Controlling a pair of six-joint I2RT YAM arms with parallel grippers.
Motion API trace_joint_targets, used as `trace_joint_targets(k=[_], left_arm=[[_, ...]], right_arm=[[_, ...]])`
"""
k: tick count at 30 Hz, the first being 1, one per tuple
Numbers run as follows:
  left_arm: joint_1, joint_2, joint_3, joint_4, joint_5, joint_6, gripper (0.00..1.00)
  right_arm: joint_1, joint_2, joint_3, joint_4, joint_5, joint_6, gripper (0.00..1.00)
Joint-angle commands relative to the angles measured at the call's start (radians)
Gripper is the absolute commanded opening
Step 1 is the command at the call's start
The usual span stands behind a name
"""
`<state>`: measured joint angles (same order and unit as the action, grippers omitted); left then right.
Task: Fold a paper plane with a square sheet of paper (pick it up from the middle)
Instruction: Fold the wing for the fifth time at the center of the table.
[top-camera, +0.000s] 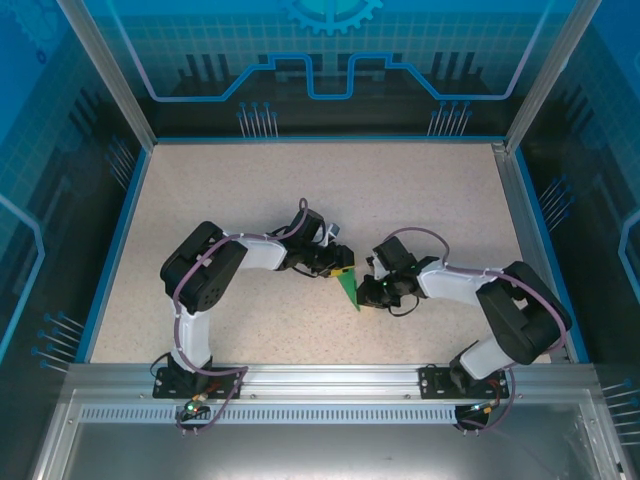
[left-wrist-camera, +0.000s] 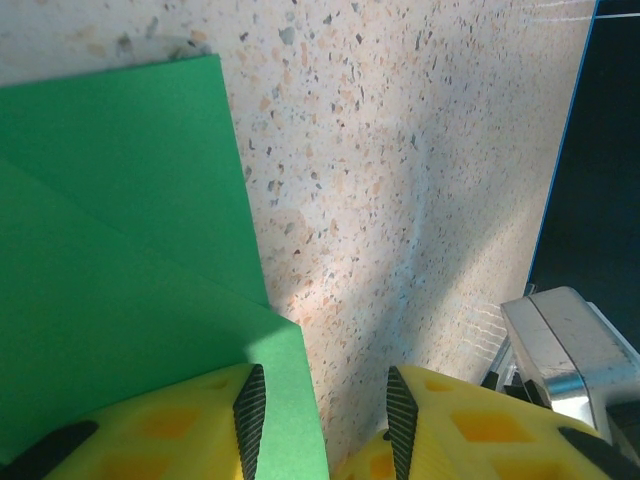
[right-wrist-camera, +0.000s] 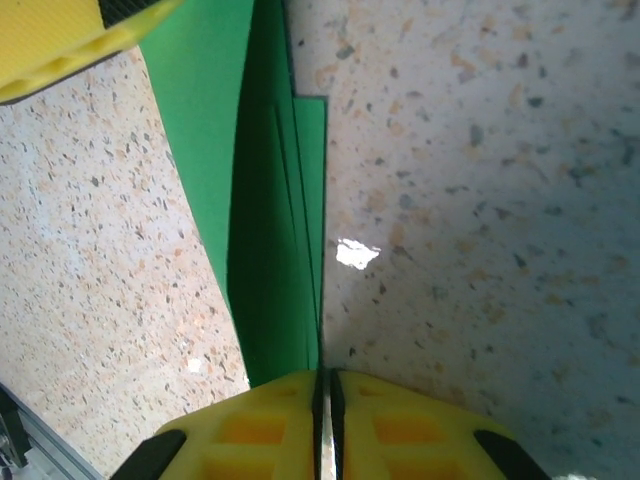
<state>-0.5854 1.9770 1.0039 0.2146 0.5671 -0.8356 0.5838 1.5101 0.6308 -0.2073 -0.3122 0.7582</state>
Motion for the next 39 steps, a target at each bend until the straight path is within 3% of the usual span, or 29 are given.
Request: trace_joint_targets(k=[1, 11, 16, 26, 39], left_arm=[[0.0, 0.059, -0.006, -0.083, -0.031, 0.027, 0.42], [0.0, 0.061, -0.001, -0.084, -0.029, 0.026, 0.41], [-0.002, 0.061, -0.003, -0.083, -0.027, 0.024, 0.42], [-0.002, 0.061, -0.002, -0.086, -0.026, 0.026, 0.41], [-0.001, 0.064, -0.001, -0.095, -0.026, 0.031, 0.41]], right_arm=[[0.011, -0.052, 0.024, -0.056, 0.024, -0.005, 0.15], [0.018, -0.059, 0.033, 0.002, -0.035, -0.001, 0.28], [0.028, -0.013, 0.051, -0.019, -0.023, -0.013, 0.3], [0.04, 0.058, 0.051, -0.043, 0.008, -0.015, 0.19], [0.016, 0.031, -0.028, 0.0, -0.021, -0.004, 0.17]])
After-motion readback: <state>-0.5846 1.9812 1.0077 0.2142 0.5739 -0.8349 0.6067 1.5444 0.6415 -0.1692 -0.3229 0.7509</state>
